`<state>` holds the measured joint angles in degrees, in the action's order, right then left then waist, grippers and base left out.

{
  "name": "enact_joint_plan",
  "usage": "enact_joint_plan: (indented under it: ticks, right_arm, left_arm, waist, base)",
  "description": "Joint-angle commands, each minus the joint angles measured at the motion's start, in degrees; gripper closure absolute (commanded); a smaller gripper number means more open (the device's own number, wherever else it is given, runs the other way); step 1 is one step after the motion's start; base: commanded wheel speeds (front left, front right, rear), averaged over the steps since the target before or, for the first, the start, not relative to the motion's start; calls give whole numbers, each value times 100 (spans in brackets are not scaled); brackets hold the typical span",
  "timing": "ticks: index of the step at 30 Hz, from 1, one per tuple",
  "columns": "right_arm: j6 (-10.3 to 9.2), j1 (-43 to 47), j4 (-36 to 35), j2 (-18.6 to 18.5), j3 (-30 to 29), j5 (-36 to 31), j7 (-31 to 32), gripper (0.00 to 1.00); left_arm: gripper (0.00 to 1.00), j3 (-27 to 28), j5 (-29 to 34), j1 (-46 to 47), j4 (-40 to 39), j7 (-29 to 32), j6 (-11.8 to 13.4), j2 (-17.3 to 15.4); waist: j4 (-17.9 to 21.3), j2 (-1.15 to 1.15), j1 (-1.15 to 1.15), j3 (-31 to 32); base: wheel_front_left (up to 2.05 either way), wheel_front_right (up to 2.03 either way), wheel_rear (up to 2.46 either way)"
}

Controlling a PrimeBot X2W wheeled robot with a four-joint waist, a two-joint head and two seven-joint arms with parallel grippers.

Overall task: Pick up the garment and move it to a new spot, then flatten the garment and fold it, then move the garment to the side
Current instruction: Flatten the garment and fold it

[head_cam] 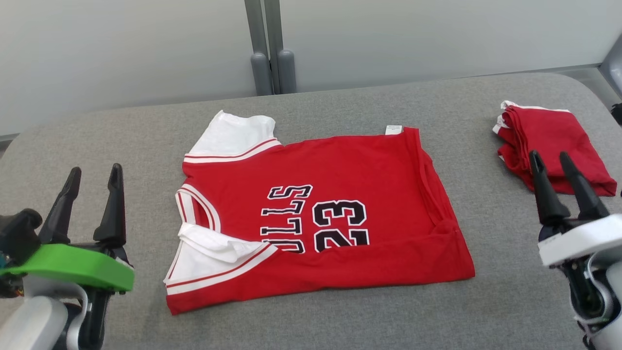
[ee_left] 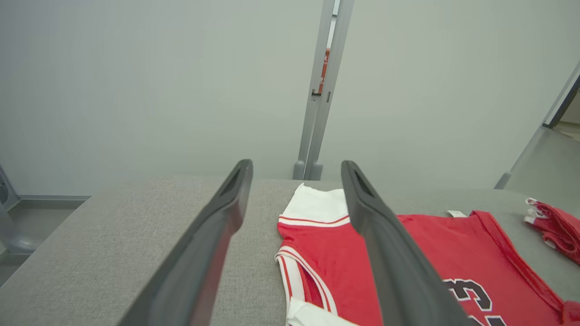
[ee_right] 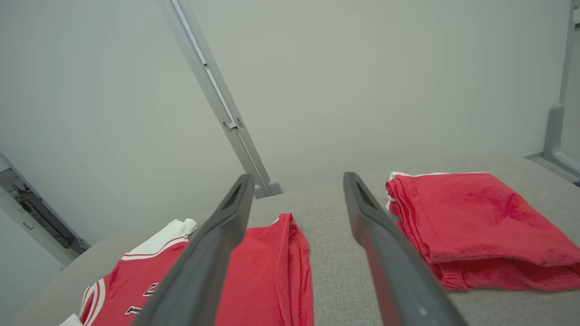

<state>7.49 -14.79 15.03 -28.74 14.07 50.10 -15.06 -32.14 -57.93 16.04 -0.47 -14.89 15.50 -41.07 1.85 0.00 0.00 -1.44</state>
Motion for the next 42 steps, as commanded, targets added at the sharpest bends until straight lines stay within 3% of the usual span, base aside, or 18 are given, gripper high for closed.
enact_joint_plan:
  ticks: [1, 5, 9, 15, 20, 28, 38, 39, 40, 42]
  right_arm:
    - [-1, 334, -203, 233, -264, -316, -10, 0]
    - [-1, 1127, -567, 769, -660, -1097, -12, 0]
    - [-1, 1504, -484, 1002, -663, -1491, -11, 0]
    - [-1, 1385, -185, 1011, -454, -1718, -10, 0]
    - [-1, 1183, 276, 1011, -217, -1648, 382, 0]
    - [-3, 637, 1242, 1245, -174, -1494, 1801, 0]
    - [0, 214, 1517, 1516, -181, -1692, 2562, 0]
    - [0, 208, 1527, 1525, -158, -1681, 2593, 17]
    - [0, 207, 1536, 1532, -135, -1663, 2620, 54]
    - [0, 184, 1514, 1532, -106, -1652, 2609, 85]
  left_arm:
    - [0, 316, 243, -432, -99, -18, 10, 233]
    - [0, 1212, 1322, -1332, -314, -20, -126, 999]
    - [0, 1564, 1981, -1829, -88, -21, -449, 1516]
    - [0, 1883, 2524, -1870, 318, -22, -905, 1935]
    - [0, 1786, 2476, -1838, 914, 206, -1120, 2015]
    - [0, 1310, 2205, -1289, 1889, 1601, -1438, 1973]
    - [0, 953, 2006, -648, 2550, 2622, -1764, 2027]
    - [0, 944, 2004, -617, 2589, 2633, -1766, 2040]
    - [41, 938, 1993, -595, 2633, 2673, -1781, 2059]
    - [100, 915, 1959, -566, 2683, 2707, -1819, 2080]
  waist:
    - [0, 0, 0, -12]
    - [-14, 0, 0, -117]
    - [-38, 0, 0, -229]
    - [-60, 0, 0, -310]
    - [-61, 0, 0, -328]
    - [-86, 0, 0, -510]
    - [-39, 0, 0, -666]
    - [-38, 0, 0, -652]
    - [-40, 0, 0, -636]
    - [-45, 0, 0, -611]
  base:
    - [0, 0, 0]
    - [0, 0, 0]
    - [0, 0, 0]
    - [0, 0, 0]
    - [0, 0, 0]
    - [0, 0, 0]
    - [0, 0, 0]
    - [0, 0, 0]
    - [0, 0, 0]
    - [0, 0, 0]
